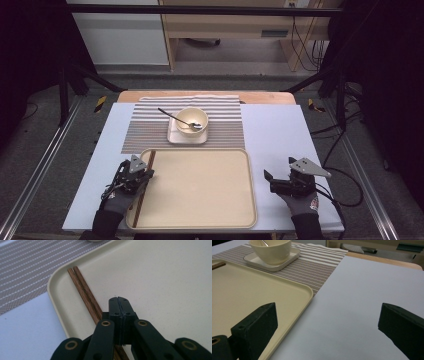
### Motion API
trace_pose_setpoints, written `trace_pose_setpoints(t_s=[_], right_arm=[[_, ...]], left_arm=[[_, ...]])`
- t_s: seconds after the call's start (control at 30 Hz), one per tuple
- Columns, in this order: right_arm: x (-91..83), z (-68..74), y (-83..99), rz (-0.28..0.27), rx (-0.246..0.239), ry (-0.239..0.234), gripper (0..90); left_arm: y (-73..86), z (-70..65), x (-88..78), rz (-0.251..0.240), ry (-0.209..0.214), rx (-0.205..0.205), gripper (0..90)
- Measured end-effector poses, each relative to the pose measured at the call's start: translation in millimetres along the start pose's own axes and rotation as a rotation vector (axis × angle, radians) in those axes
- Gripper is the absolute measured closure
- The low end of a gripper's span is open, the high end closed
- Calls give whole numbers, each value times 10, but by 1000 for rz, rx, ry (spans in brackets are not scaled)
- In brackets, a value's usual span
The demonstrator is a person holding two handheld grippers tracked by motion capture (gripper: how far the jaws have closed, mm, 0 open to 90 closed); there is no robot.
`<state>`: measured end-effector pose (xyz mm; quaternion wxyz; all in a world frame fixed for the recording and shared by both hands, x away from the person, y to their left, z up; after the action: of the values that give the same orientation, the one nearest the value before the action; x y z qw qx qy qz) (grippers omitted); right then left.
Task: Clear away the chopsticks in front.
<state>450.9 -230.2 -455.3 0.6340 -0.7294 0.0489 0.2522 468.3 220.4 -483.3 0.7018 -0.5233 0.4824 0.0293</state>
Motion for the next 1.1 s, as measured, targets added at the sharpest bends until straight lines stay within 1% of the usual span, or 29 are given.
trace_pose_setpoints(t_s=[0.13, 0.2, 0.3, 0.37, 0.43, 0.47, 0.53, 0.63, 0.7, 0.77, 0.87, 0.97, 1.0, 1.1], right_arm=[[-4, -3, -2, -1, 0, 1, 28], [-11, -4, -7, -4, 5, -1, 28], [-16, -8, -11, -8, 9, -2, 28], [-14, -6, -12, -8, 11, -3, 28], [-14, -6, -13, -8, 12, -2, 29], [-16, -4, -14, -8, 16, -4, 28], [-20, -9, -17, -12, 16, -2, 28], [-27, -18, -24, -14, 22, -3, 28], [-25, -19, -25, -13, 22, -2, 28], [-25, -23, -29, -15, 22, -3, 28], [-27, -31, -32, -17, 23, -1, 28], [-22, -26, -30, -15, 25, -2, 28], [-20, -25, -29, -15, 23, -2, 28], [-23, -27, -33, -17, 26, -2, 28]], left_arm=[[-57, -39, -54, -32, 2, 12, 840], [-86, -57, -72, -45, 16, 9, 784], [-129, -74, -94, -68, 21, 5, 692], [-154, -81, -106, -87, 30, 4, 615], [-171, -93, -111, -105, 33, 2, 574], [-177, -95, -114, -112, 40, 1, 556], [-195, -98, -116, -126, 44, -11, 513], [-226, -92, -125, -137, 43, -19, 451], [-258, -81, -129, -151, 45, -23, 424], [-294, -66, -141, -161, 32, -23, 398], [-353, -41, -161, -184, 15, -33, 342], [-416, 0, -172, -209, -1, -43, 305], [-431, 10, -176, -209, 2, -42, 302], [-482, 35, -189, -231, 15, -38, 293]])
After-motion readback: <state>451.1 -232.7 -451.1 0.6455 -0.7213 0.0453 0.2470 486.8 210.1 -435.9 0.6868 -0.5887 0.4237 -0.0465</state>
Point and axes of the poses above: each handheld gripper's, and its own axes: x roughly forward along the jaws, y roughly out of its underside, z roughly to its left, the point moved 4 cm from there along x, roughly forward along the jaws, and after that the axes turned 9 degrees about y, right-handed, at the moved point
